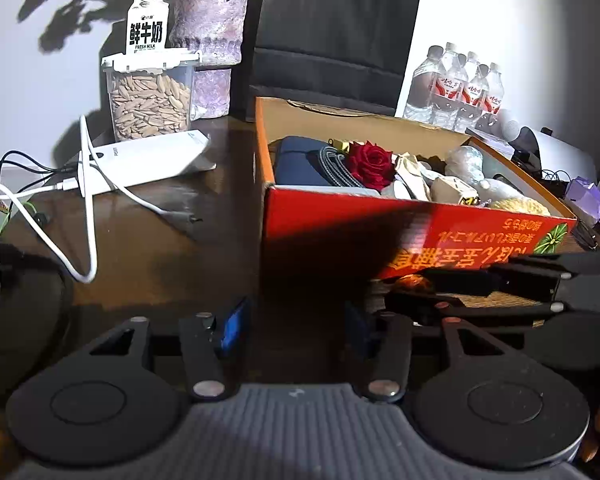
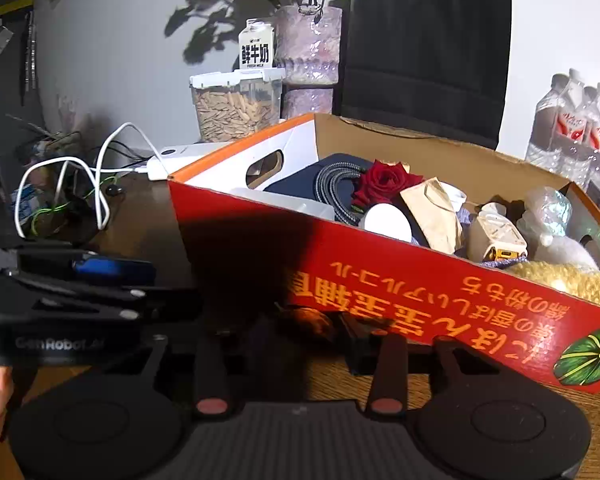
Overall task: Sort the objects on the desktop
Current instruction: 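Grasp the small orange bow with the right tool, then carry the orange bow into the box and open the right tool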
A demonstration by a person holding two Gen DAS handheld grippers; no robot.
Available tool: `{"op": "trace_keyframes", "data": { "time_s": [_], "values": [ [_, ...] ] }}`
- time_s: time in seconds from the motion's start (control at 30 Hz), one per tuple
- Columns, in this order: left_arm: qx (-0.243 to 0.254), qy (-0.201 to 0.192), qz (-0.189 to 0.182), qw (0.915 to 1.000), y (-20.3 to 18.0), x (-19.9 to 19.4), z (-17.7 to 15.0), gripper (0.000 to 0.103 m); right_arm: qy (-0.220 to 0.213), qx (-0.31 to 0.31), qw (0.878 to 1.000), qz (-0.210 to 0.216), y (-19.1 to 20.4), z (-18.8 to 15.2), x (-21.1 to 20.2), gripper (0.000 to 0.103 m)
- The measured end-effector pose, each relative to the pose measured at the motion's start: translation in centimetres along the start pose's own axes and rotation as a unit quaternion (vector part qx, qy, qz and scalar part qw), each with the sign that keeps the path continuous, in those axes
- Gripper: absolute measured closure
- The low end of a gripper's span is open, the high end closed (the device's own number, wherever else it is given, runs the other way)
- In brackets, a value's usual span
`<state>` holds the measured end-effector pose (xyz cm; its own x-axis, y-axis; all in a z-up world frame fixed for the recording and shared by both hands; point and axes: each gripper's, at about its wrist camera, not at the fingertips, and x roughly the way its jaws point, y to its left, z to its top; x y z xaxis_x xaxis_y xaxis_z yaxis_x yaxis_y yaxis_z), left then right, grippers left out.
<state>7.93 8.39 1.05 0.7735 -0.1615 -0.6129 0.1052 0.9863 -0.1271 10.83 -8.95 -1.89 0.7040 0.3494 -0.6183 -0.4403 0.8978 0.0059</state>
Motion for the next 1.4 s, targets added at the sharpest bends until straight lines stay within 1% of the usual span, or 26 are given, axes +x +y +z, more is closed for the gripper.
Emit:
{"op": "trace_keyframes", "data": {
  "time_s": [0.03,0.07,0.1,0.13,0.2,0.27,0.37,0.47,0.53,0.57,0.6,0.63,0.67,0.73,0.8,0.87,0.9,0.97,1.07,1.2,1.3,1.4],
  "values": [
    [0.001,0.003,-0.004,1.0,0.1,0.0,0.1,0.054,-0.003,-0.004,1.0,0.0,0.4,-0.1,0.0,0.077],
    [0.0,0.004,-0.008,1.0,0.1,0.0,0.2,0.056,-0.004,-0.012,1.0,0.008,0.8,-0.1,0.0,0.09],
    [0.001,0.005,-0.013,0.9999,0.1,0.0,0.2,0.06,-0.003,-0.019,1.0,0.013,1.1,-0.1,-0.1,0.092],
    [0.004,0.006,-0.019,0.9998,0.1,0.0,0.1,0.063,-0.004,-0.028,0.999,0.015,1.4,-0.2,-0.2,0.092],
    [0.001,0.01,-0.041,0.9991,0.1,0.0,0.0,0.064,-0.007,-0.041,0.999,0.02,1.6,-0.6,-0.8,0.092],
    [-0.006,0.015,-0.058,0.9982,0.1,0.1,0.1,0.064,-0.007,-0.037,0.999,0.029,1.4,-1.0,-1.3,0.092],
    [-0.009,0.02,-0.08,0.9966,-0.3,-0.2,0.0,0.066,-0.007,-0.042,0.999,0.029,0.8,-1.8,-2.6,0.093],
    [-0.019,0.02,-0.121,0.9923,-0.9,-0.9,-0.2,0.066,-0.01,-0.049,0.998,0.038,-0.1,-2.9,-4.4,0.093],
    [-0.031,0.025,-0.138,0.9896,-1.5,-1.3,-0.3,0.067,-0.01,-0.055,0.998,0.042,-0.5,-3.4,-5.4,0.093],
    [-0.035,0.026,-0.141,0.989,-1.9,-1.5,-0.5,0.067,-0.014,-0.057,0.997,0.044,-0.7,-3.6,-6.0,0.093],
    [-0.035,0.025,-0.139,0.9894,-2.4,-1.7,-0.7,0.071,-0.016,-0.057,0.997,0.041,-0.9,-3.7,-6.5,0.093],
    [-0.035,0.022,-0.132,0.9904,-2.9,-2.0,-0.8,0.078,-0.018,-0.054,0.998,0.034,-1.1,-3.7,-6.9,0.093],
    [-0.035,0.019,-0.12,0.992,-3.4,-2.4,-1.0,0.081,-0.02,-0.048,0.998,0.027,-1.4,-3.8,-7.5,0.093],
    [-0.029,0.014,-0.105,0.994,-4.4,-3.4,-1.3,0.089,-0.03,-0.036,0.999,0.024,-2.0,-3.8,-8.6,0.093],
    [-0.019,0.002,-0.085,0.9962,-5.5,-4.8,-1.6,0.091,-0.039,-0.026,0.999,0.019,-2.6,-3.9,-9.9,0.093],
    [-0.008,-0.011,-0.062,0.998,-6.6,-6.1,-1.9,0.095,-0.048,-0.016,0.999,0.007,-2.9,-4.1,-11.3,0.093],
    [-0.003,-0.015,-0.052,0.9985,-7.1,-6.8,-2.2,0.097,-0.051,-0.009,0.999,0.002,-3.1,-4.2,-11.9,0.093],
    [-0.002,-0.021,-0.044,0.9988,-7.9,-8.1,-2.8,0.098,-0.056,0.005,0.998,-0.004,-3.4,-4.6,-13.1,0.093],
    [0.005,-0.026,-0.042,0.9988,-8.8,-9.6,-3.7,0.098,-0.064,0.018,0.998,-0.007,-3.6,-5.5,-14.9,0.093],
    [0.015,-0.037,-0.035,0.9986,-10.1,-11.6,-4.8,0.1,-0.075,0.016,0.997,-0.008,-3.4,-6.7,-17.4,0.093],
    [0.029,-0.053,-0.029,0.9977,-10.9,-12.9,-5.0,0.1,-0.092,0.018,0.996,-0.009,-3.4,-7.0,-19.3,0.093],
    [0.035,-0.072,-0.023,0.9965,-11.4,-13.8,-4.6,0.1,-0.106,0.015,0.994,-0.012,-3.5,-6.6,-20.6,0.093]
  ]
}}
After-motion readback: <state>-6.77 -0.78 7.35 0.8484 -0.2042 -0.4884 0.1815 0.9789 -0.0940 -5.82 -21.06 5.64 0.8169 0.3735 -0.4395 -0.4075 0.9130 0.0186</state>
